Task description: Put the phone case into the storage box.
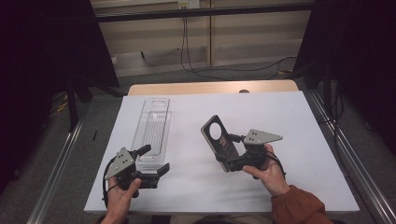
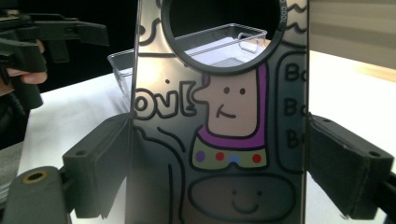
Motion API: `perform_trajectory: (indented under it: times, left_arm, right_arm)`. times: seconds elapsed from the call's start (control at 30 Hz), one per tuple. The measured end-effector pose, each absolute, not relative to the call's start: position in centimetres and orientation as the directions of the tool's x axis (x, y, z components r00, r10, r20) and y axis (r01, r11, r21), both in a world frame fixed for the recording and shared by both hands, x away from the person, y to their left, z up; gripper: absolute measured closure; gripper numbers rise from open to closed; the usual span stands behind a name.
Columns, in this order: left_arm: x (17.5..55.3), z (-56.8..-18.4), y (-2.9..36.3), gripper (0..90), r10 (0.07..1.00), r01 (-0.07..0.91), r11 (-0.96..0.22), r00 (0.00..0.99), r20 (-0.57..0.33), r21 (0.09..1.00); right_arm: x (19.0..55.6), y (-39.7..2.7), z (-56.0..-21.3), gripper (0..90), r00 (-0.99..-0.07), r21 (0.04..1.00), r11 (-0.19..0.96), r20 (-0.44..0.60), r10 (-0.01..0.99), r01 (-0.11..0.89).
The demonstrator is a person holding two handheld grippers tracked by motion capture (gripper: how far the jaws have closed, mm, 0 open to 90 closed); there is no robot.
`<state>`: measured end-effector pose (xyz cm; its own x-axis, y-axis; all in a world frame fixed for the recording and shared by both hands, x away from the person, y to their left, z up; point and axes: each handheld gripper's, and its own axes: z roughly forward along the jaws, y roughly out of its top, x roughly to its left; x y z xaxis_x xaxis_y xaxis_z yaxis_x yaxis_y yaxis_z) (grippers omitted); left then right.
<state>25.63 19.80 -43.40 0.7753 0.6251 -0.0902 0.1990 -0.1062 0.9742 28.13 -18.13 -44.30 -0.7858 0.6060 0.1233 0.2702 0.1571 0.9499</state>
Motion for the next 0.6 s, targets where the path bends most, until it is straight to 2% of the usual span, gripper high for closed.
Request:
perform_trajectory:
  times: [0.07,0.37,0.43,0.6]
  left_arm:
    - [25.8,-43.3,19.7,4.3,0.616,0.183,-0.127,0.785,-0.067,0.975]
    - [26.3,-43.4,18.2,5.6,0.552,0.195,-0.143,0.830,-0.085,0.970]
    - [26.5,-43.5,17.9,5.6,0.535,0.210,-0.133,0.838,-0.108,0.968]
    - [27.0,-43.5,17.1,6.5,0.486,0.231,-0.107,0.861,-0.152,0.967]
  right_arm:
    - [27.9,-18.4,-44.4,12.0,-0.797,0.952,0.159,0.121,0.591,0.263]
    - [27.6,-18.6,-44.7,12.0,-0.844,0.955,0.169,0.122,0.522,0.242]
    - [27.4,-18.6,-44.7,12.0,-0.865,0.956,0.181,0.117,0.487,0.231]
    - [27.2,-19.2,-44.7,12.0,-0.867,0.954,0.187,0.117,0.484,0.233]
